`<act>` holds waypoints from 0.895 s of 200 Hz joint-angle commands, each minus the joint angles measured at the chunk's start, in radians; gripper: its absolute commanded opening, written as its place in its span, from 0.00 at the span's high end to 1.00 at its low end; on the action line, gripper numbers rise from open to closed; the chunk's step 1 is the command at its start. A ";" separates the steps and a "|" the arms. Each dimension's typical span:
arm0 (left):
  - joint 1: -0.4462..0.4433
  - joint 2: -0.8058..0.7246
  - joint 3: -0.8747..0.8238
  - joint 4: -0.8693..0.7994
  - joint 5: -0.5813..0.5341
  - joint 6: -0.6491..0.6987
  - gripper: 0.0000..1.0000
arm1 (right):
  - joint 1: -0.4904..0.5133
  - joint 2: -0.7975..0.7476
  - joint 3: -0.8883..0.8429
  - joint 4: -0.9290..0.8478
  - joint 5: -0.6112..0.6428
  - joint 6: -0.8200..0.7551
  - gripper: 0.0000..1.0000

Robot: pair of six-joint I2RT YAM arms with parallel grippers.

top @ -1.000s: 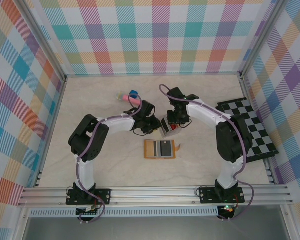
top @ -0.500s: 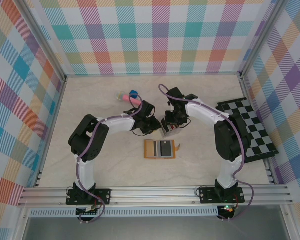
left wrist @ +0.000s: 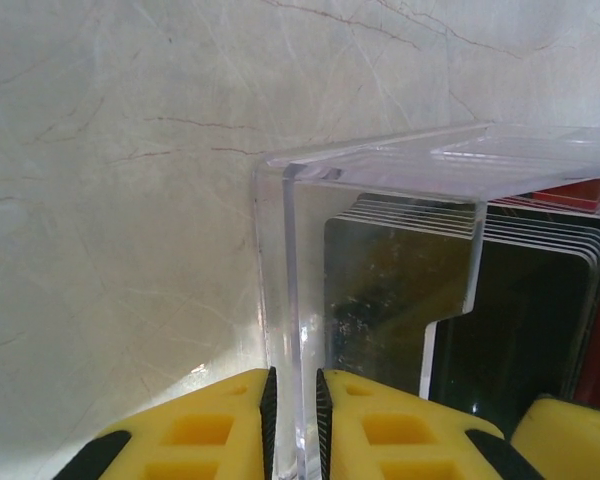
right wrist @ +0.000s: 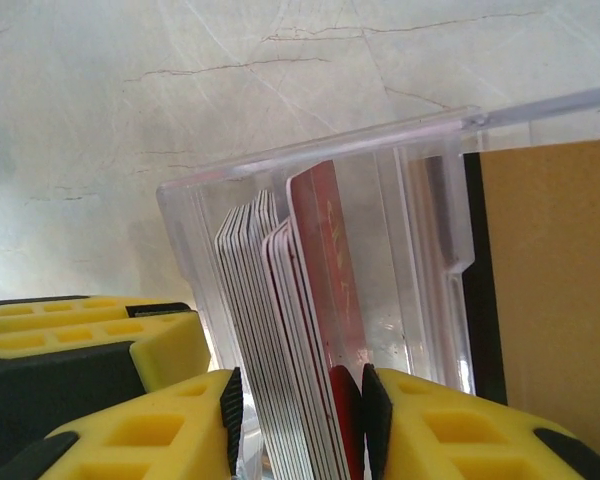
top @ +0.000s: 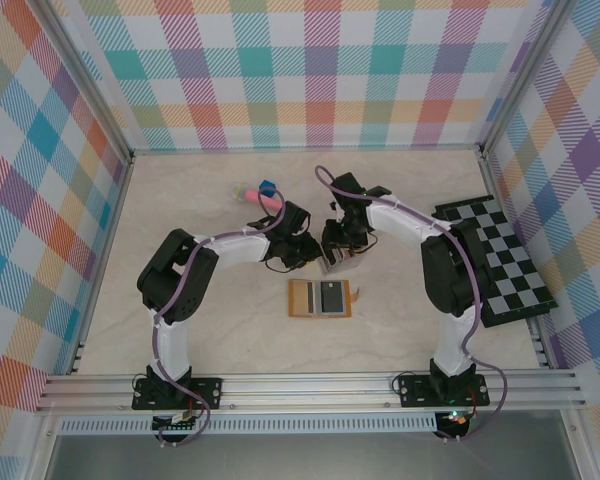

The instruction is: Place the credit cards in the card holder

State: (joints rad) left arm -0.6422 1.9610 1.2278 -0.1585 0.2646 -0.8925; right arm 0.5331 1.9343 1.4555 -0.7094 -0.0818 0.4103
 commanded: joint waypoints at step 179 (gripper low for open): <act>0.007 -0.002 0.012 -0.024 0.002 0.015 0.81 | -0.037 -0.067 -0.021 0.045 -0.120 0.059 0.72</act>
State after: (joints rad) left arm -0.6422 1.9610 1.2278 -0.1589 0.2646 -0.8925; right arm 0.5026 1.9095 1.4479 -0.6880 -0.1555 0.4522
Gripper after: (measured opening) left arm 0.192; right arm 0.289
